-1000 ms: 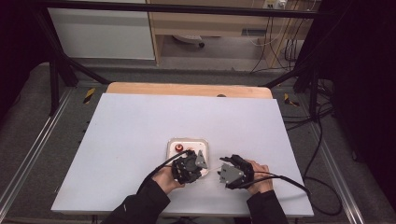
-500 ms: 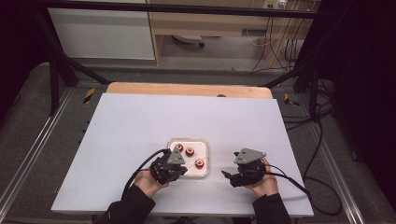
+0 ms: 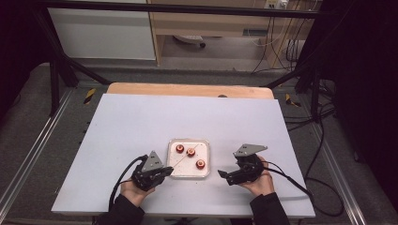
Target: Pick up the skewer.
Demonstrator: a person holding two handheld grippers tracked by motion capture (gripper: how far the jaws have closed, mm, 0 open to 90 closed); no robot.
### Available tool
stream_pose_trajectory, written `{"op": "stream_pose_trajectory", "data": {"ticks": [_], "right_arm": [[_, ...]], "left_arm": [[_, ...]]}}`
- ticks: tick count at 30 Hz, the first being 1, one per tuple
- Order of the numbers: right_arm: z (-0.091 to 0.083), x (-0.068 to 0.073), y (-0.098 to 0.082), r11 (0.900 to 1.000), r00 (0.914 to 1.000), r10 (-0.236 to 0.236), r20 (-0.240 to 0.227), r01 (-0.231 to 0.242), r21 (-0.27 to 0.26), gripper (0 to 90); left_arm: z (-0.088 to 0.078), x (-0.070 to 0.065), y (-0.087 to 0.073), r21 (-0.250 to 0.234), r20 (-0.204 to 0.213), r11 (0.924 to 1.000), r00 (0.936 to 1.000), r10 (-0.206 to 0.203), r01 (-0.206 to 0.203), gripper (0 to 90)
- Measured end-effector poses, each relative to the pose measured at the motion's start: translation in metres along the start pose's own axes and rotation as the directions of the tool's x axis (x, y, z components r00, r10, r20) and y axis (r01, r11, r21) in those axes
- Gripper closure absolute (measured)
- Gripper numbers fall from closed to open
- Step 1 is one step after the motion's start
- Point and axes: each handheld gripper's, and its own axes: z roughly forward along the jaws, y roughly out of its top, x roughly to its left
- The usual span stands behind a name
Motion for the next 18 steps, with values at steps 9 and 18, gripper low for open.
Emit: {"op": "stream_pose_trajectory", "data": {"ticks": [9, 18], "right_arm": [[0.010, 0.005, 0.022, 0.999, 0.9994, 0.023, -0.024, -0.022, 0.044, 6.6], [0.027, 0.012, 0.043, 0.995, 0.9978, 0.019, -0.063, -0.013, 0.099, 4.7]], "left_arm": [[-0.009, 0.005, -0.014, -0.041, -0.010, 0.9988, 0.9996, -0.025, 0.025, 88.5], [-0.012, 0.009, -0.022, -0.056, -0.002, 0.9972, 0.9988, -0.049, 0.049, 88.5]]}}
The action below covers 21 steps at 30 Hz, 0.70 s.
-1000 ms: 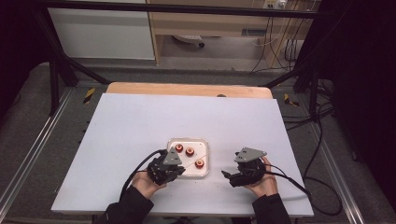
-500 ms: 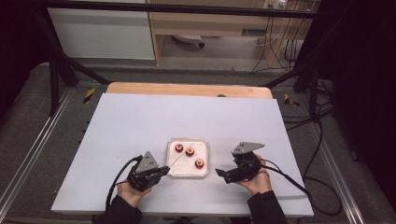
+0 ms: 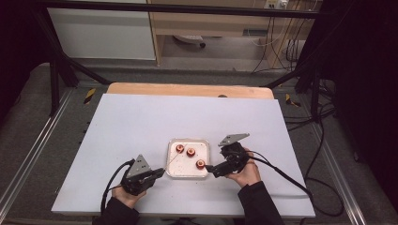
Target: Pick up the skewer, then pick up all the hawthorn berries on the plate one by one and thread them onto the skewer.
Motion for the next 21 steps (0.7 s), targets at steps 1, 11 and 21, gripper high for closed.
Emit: {"op": "stream_pose_trajectory", "data": {"ticks": [1, 11, 21], "right_arm": [[0.002, 0.000, 0.001, 1.000, 1.0000, -0.008, -0.001, 0.008, 0.010, 4.6], [0.017, 0.005, 0.017, 0.994, 0.9989, -0.038, 0.026, 0.035, 0.102, 7.1], [0.030, 0.006, 0.032, 0.978, 0.9956, -0.086, -0.038, 0.092, 0.190, 23.5]], "left_arm": [[0.000, 0.000, -0.001, 0.000, -0.002, 1.0000, 1.0000, -0.002, 0.002, 88.4], [-0.001, 0.002, -0.004, -0.006, -0.010, 1.0000, 0.9999, -0.001, 0.001, 88.4], [0.000, 0.000, -0.003, -0.003, -0.012, 1.0000, 0.9999, 0.006, -0.006, 88.4]]}}
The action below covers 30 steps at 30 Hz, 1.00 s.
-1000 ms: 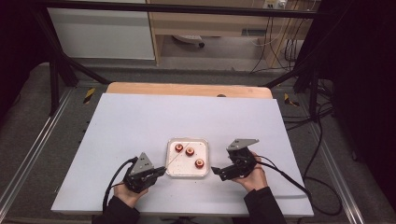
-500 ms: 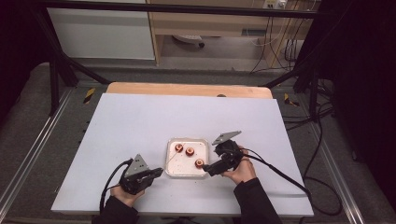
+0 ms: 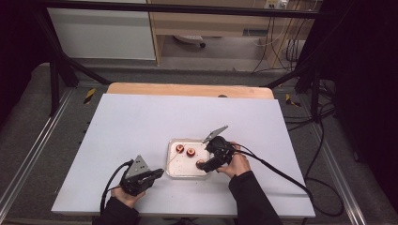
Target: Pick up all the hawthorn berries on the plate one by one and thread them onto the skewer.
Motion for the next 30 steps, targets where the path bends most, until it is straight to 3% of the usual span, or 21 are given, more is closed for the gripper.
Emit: {"op": "stream_pose_trajectory", "data": {"ticks": [4, 7, 11, 18, 30], "right_arm": [[0.006, 0.000, 0.006, 0.999, 0.9990, 0.002, -0.044, 0.001, 0.050, 30.5], [0.014, 0.000, 0.012, 0.993, 0.9979, -0.046, -0.045, 0.051, 0.110, 36.8], [0.022, -0.002, 0.015, 0.988, 0.9964, -0.049, -0.069, 0.059, 0.141, 42.2], [0.031, -0.004, 0.015, 0.982, 0.9943, -0.049, -0.094, 0.065, 0.175, 50.2], [0.036, -0.007, 0.015, 0.979, 0.9924, -0.068, -0.103, 0.086, 0.182, 59.5]], "left_arm": [[0.000, 0.000, 0.000, -0.004, 0.000, 1.0000, 1.0000, 0.002, -0.002, 88.5], [0.000, 0.000, 0.000, 0.000, 0.003, 1.0000, 1.0000, 0.003, -0.003, 88.4], [0.000, 0.000, 0.000, 0.002, 0.005, 1.0000, 1.0000, 0.004, -0.004, 88.4], [0.002, 0.000, 0.000, 0.006, 0.007, 1.0000, 1.0000, 0.003, -0.003, 88.5], [0.003, 0.000, 0.000, 0.012, 0.010, 0.9999, 0.9999, 0.008, -0.008, 88.5]]}}
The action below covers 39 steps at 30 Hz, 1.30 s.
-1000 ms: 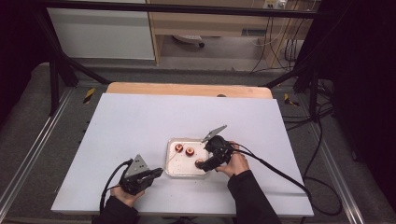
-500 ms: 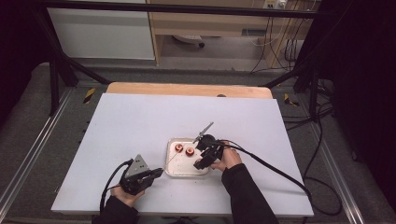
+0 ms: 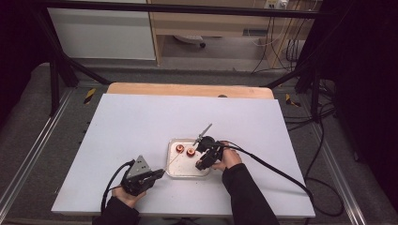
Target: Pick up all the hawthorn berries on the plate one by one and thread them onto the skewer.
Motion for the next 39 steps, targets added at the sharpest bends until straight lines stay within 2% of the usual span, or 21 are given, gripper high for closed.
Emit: {"op": "stream_pose_trajectory", "data": {"ticks": [2, 7, 8, 10, 11, 12, 13, 14, 15, 16, 17, 18, 19, 20, 21, 22, 25, 30, 35, 37, 39], "right_arm": [[0.000, 0.000, 0.000, 1.000, 1.0000, 0.008, 0.004, -0.008, -0.002, 59.7], [-0.008, 0.001, 0.000, 0.997, 0.9988, 0.049, -0.006, -0.049, -0.052, 60.0], [-0.015, 0.001, 0.000, 0.991, 0.9954, 0.094, -0.014, -0.095, -0.095, 60.1], [-0.023, 0.001, 0.000, 0.982, 0.9918, 0.127, -0.015, -0.128, -0.137, 60.1], [-0.023, 0.001, 0.000, 0.982, 0.9918, 0.127, -0.015, -0.128, -0.137, 60.1], [-0.031, 0.000, -0.001, 0.968, 0.9850, 0.171, -0.021, -0.172, -0.184, 60.1], [-0.031, 0.000, -0.001, 0.968, 0.9850, 0.171, -0.021, -0.172, -0.184, 60.1], [-0.035, 0.000, -0.002, 0.959, 0.9810, 0.192, -0.028, -0.193, -0.209, 60.1], [-0.043, 0.000, -0.004, 0.931, 0.9696, 0.239, -0.053, -0.244, -0.271, 60.1], [-0.043, 0.000, -0.004, 0.931, 0.9696, 0.239, -0.053, -0.244, -0.271, 60.1], [-0.049, -0.001, -0.006, 0.899, 0.9573, 0.276, -0.085, -0.289, -0.329, 60.2], [-0.049, -0.001, -0.006, 0.899, 0.9573, 0.276, -0.085, -0.289, -0.329, 60.2], [-0.052, -0.001, -0.007, 0.882, 0.9507, 0.294, -0.098, -0.310, -0.354, 60.2], [-0.056, -0.002, -0.010, 0.852, 0.9405, 0.318, -0.119, -0.339, -0.398, 60.2], [-0.056, -0.002, -0.010, 0.852, 0.9405, 0.318, -0.119, -0.339, -0.398, 60.2], [-0.059, -0.003, -0.014, 0.821, 0.9291, 0.341, -0.144, -0.368, -0.436, 60.2], [-0.060, -0.004, -0.019, 0.770, 0.9133, 0.366, -0.178, -0.405, -0.494, 60.2], [-0.060, -0.006, -0.027, 0.660, 0.8805, 0.398, -0.258, -0.470, -0.586, 60.3], [-0.060, -0.005, -0.028, 0.575, 0.8580, 0.406, -0.315, -0.507, -0.642, 60.3], [-0.060, -0.005, -0.027, 0.536, 0.8427, 0.409, -0.351, -0.532, -0.655, 60.4], [-0.059, -0.004, -0.026, 0.503, 0.8310, 0.407, -0.379, -0.550, -0.666, 60.4]], "left_arm": [[0.000, 0.000, 0.000, -0.001, 0.000, 1.0000, 1.0000, -0.001, 0.001, 88.5], [-0.001, 0.000, 0.000, -0.009, -0.004, 1.0000, 1.0000, -0.004, 0.004, 88.5], [-0.002, 0.000, 0.001, -0.009, -0.005, 1.0000, 1.0000, -0.002, 0.002, 88.4], [-0.002, -0.001, 0.001, -0.016, -0.006, 0.9999, 1.0000, -0.006, 0.006, 88.4], [-0.003, 0.000, 0.001, -0.018, -0.007, 0.9998, 1.0000, -0.005, 0.005, 88.4], [-0.003, -0.001, 0.001, -0.023, -0.010, 0.9997, 0.9999, -0.009, 0.009, 88.5], [-0.004, -0.001, 0.001, -0.027, -0.013, 0.9996, 0.9999, -0.011, 0.010, 88.5], [-0.004, -0.001, 0.001, -0.030, -0.015, 0.9994, 0.9998, -0.015, 0.014, 88.5], [-0.004, -0.001, 0.001, -0.035, -0.016, 0.9993, 0.9998, -0.013, 0.012, 88.5], [-0.005, -0.001, 0.000, -0.040, -0.019, 0.9991, 0.9997, -0.015, 0.014, 88.5], [-0.005, -0.001, 0.000, -0.044, -0.022, 0.9989, 0.9996, -0.017, 0.016, 88.5], [-0.005, -0.001, 0.000, -0.047, -0.025, 0.9987, 0.9995, -0.020, 0.019, 88.5], [-0.006, -0.001, 0.000, -0.054, -0.030, 0.9983, 0.9993, -0.024, 0.022, 88.5], [-0.006, -0.001, 0.000, -0.059, -0.033, 0.9979, 0.9990, -0.029, 0.027, 88.4], [-0.006, -0.001, 0.000, -0.064, -0.034, 0.9974, 0.9988, -0.034, 0.032, 88.4], [-0.007, -0.001, 0.000, -0.071, -0.038, 0.9969, 0.9985, -0.039, 0.036, 88.4], [-0.007, 0.000, -0.001, -0.080, -0.040, 0.9955, 0.9977, -0.055, 0.052, 88.5], [-0.006, -0.001, -0.002, -0.085, -0.045, 0.9939, 0.9962, -0.075, 0.071, 88.4], [-0.006, -0.002, -0.003, -0.098, -0.048, 0.9920, 0.9953, -0.084, 0.079, 88.5], [-0.007, -0.003, -0.003, -0.106, -0.048, 0.9912, 0.9952, -0.086, 0.080, 88.4], [-0.007, -0.003, -0.003, -0.110, -0.047, 0.9907, 0.9952, -0.086, 0.080, 88.4]]}}
